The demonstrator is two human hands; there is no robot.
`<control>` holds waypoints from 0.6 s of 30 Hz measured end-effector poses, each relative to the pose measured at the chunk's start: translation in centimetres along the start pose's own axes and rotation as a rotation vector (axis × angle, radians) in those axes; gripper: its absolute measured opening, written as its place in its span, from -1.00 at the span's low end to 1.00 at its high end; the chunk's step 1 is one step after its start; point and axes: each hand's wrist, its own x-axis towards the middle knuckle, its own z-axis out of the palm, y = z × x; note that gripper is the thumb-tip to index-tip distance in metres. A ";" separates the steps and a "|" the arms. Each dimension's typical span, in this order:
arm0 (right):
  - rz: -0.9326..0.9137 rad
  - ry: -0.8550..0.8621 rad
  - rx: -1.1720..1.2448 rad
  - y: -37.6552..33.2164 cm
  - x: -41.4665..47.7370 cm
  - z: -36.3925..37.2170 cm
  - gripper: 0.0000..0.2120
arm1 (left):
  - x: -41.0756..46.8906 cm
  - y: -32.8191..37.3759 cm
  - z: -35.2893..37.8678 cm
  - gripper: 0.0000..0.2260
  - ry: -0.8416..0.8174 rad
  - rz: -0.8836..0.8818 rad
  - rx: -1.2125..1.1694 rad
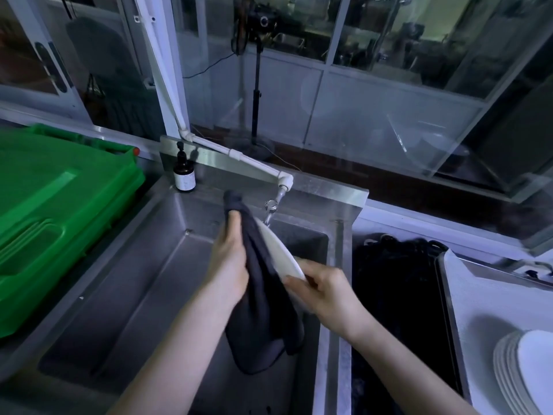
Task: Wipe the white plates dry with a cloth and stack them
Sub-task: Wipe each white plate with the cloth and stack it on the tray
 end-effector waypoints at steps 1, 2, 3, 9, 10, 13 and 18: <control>0.048 0.017 0.141 0.1 -0.1 0.4 -0.86 | -0.5 -0.4 0.4 -0.61 -0.007 0.114 0.105; 0.098 0.039 0.296 0.1 -0.2 0.6 -0.87 | -1.1 -0.7 1.0 -0.65 -0.010 0.267 0.211; 0.146 0.058 0.448 0.1 -0.1 0.6 -0.88 | -1.7 -1.0 1.4 -0.66 -0.048 0.435 0.294; 0.219 0.085 0.860 -0.1 1.1 -1.4 -0.74 | -2.4 -1.8 1.9 -0.61 -0.379 0.934 0.739; 0.227 0.088 0.850 -0.2 1.1 -1.5 -0.75 | -1.9 -1.3 2.0 -0.62 -0.370 0.915 0.740; 0.245 0.086 0.809 -0.1 0.6 -1.8 -0.76 | -0.3 0.5 1.9 -0.63 -0.246 0.717 0.573; 0.237 0.060 0.828 0.0 0.5 -2.8 -0.73 | -2.0 -0.5 2.1 -0.59 -0.290 0.926 0.722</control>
